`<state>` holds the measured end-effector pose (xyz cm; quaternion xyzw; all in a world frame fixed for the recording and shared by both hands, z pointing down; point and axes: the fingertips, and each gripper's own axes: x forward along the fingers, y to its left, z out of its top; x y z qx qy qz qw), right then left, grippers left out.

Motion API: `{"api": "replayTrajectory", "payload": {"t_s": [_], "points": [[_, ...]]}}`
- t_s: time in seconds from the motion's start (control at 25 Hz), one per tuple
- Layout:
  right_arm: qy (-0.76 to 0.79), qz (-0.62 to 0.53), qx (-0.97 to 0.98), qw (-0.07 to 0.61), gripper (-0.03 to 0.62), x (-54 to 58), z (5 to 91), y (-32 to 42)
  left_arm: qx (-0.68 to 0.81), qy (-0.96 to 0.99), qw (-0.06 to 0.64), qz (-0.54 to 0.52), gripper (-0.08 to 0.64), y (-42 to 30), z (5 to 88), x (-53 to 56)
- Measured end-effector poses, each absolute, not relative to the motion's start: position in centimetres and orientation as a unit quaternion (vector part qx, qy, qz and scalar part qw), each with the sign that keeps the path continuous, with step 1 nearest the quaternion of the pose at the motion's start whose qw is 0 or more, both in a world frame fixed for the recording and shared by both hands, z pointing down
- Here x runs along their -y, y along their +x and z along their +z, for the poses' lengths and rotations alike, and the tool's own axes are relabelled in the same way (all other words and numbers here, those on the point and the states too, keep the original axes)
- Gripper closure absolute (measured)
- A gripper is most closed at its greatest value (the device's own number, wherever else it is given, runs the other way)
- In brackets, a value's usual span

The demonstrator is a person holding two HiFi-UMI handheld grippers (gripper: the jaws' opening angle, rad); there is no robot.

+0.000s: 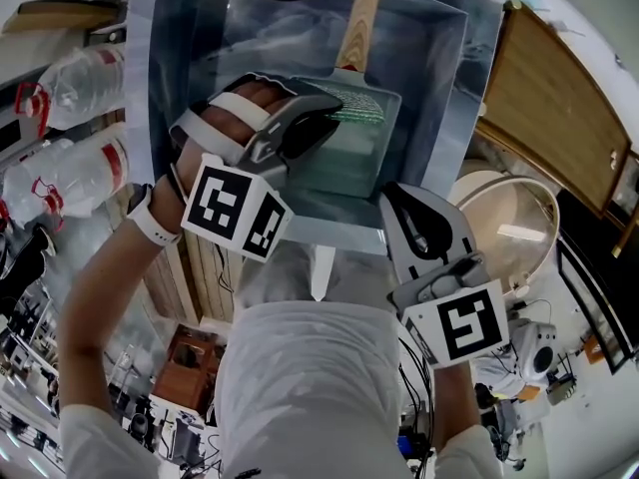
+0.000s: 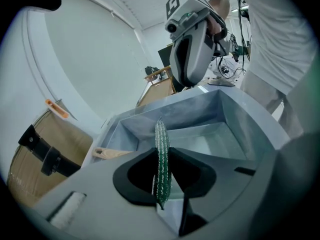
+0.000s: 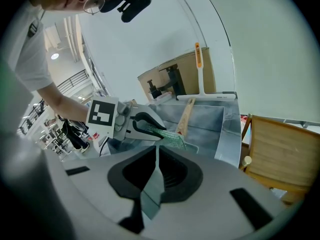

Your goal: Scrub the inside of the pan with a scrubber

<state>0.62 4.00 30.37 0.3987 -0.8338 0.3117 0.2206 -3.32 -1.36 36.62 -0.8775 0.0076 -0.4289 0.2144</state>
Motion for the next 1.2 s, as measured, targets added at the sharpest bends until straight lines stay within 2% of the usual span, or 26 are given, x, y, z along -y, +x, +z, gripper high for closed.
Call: {"api": "replayTrajectory", "payload": {"t_s": [0.44, 1.2], "points": [[0.402, 0.313, 0.832, 0.220, 0.575, -3.6, 30.6, 1.5, 0.005, -0.870, 0.234, -0.434, 0.480, -3.4, 39.0, 2.3], [0.409, 0.328, 0.823, 0.218, 0.575, -4.0, 31.2, 2.2, -0.003, -0.877, 0.227, -0.423, 0.481, -0.2, 39.6, 2.5]]}}
